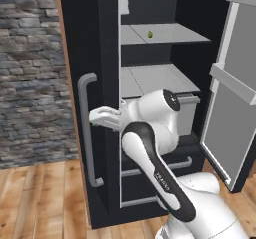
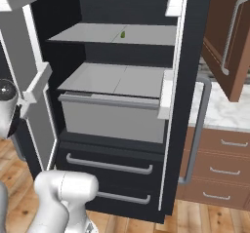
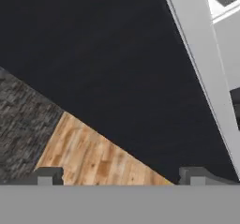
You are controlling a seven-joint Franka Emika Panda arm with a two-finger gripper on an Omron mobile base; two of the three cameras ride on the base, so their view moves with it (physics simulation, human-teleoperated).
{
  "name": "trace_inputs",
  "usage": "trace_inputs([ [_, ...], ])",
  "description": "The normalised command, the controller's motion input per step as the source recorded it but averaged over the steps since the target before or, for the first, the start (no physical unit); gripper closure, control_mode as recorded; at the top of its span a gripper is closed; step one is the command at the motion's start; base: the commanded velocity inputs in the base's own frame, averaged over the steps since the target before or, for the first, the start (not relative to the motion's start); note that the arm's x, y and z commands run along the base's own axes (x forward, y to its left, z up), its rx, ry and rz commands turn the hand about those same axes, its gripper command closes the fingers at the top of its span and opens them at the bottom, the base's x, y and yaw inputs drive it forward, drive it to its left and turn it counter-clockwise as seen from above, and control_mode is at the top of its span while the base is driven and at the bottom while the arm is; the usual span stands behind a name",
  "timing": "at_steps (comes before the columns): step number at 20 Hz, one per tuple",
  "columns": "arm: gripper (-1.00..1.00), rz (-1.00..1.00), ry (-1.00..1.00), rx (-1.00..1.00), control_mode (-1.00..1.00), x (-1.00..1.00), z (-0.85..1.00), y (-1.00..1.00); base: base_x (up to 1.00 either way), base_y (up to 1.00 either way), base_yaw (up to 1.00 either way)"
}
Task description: There is a bowl on the dining counter. Grab a lemon wedge from the fridge and place it in the bowl. Then get the liquor bottle and glass cup from the cabinet and place them next to the bowl.
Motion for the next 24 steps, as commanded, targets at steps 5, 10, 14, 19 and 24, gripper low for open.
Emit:
trace_inputs([
  [5, -1.00, 0.00, 0.00, 0.00, -1.00, -0.14, 0.11, 0.78, 0.00, 0.00, 0.00],
  [10, -1.00, -0.11, 0.00, -0.14, -1.00, -0.99, 0.53, -0.61, 0.00, 0.00, 0.00],
  [14, -1.00, -0.21, 0.09, -0.27, -1.00, -0.55, 0.79, -1.00, 0.00, 0.00, 0.00],
  [19, -1.00, -0.24, 0.12, -0.31, -1.00, -0.01, 0.82, -1.00, 0.00, 0.00, 0.00],
  [24, -1.00, -0.13, 0.10, -0.36, -1.00, 0.00, 0.28, -0.96, 0.00, 0.00, 0.00],
])
